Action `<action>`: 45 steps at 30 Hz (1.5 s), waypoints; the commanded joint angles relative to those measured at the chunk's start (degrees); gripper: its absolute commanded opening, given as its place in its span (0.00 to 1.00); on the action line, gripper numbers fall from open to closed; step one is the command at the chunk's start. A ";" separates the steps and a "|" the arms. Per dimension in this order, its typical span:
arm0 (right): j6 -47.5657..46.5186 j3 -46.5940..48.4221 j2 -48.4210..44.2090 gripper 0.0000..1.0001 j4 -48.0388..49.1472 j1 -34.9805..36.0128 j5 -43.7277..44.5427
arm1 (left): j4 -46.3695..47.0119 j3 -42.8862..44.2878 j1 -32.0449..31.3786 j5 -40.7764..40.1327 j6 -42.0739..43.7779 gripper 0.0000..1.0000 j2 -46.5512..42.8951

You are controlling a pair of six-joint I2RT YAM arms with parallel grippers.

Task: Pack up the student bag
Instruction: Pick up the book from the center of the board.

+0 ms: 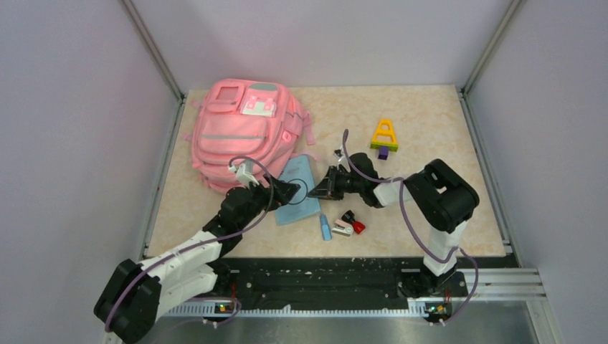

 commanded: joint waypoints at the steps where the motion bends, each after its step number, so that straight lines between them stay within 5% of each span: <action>1: -3.31 -0.60 -8.65 0.00 -1.75 -0.88 3.34 | -13.25 6.77 0.33 -2.04 12.06 0.84 -6.03; 7: -9.41 -1.87 -24.61 0.00 -14.23 -3.80 8.27 | -27.46 14.81 1.68 -3.11 20.71 0.88 -12.76; 16: -14.55 -1.42 -51.51 0.00 -25.16 -5.16 11.18 | -19.12 14.66 3.34 8.94 11.92 0.92 -15.32; 27: -11.99 1.77 -56.72 0.00 -11.71 -5.10 -12.78 | 1.32 13.79 3.32 28.71 6.46 0.93 -11.06; 30: -10.97 1.69 -55.15 0.00 -8.69 -4.90 -17.61 | 13.37 11.07 3.35 32.20 1.69 0.76 -10.14; 34: -11.15 1.36 -53.87 0.00 -8.29 -4.56 -19.17 | 19.14 8.86 3.33 31.85 -1.23 0.14 -9.87; 35: -11.21 1.15 -53.53 0.07 -8.39 -4.57 -19.10 | 20.58 8.16 3.32 31.51 -1.77 0.03 -10.12; 38: -10.95 -0.28 -52.70 0.46 -7.66 -4.52 -18.12 | 27.17 5.31 3.31 29.12 -3.81 0.00 -11.19; 40: -10.15 -1.91 -52.49 0.63 -5.65 -4.44 -17.47 | 30.98 3.84 3.31 27.12 -4.55 0.00 -12.35; 45: -7.48 -4.97 -50.50 0.76 0.85 -3.49 -18.13 | 30.71 3.25 3.37 23.62 -3.84 0.00 -15.44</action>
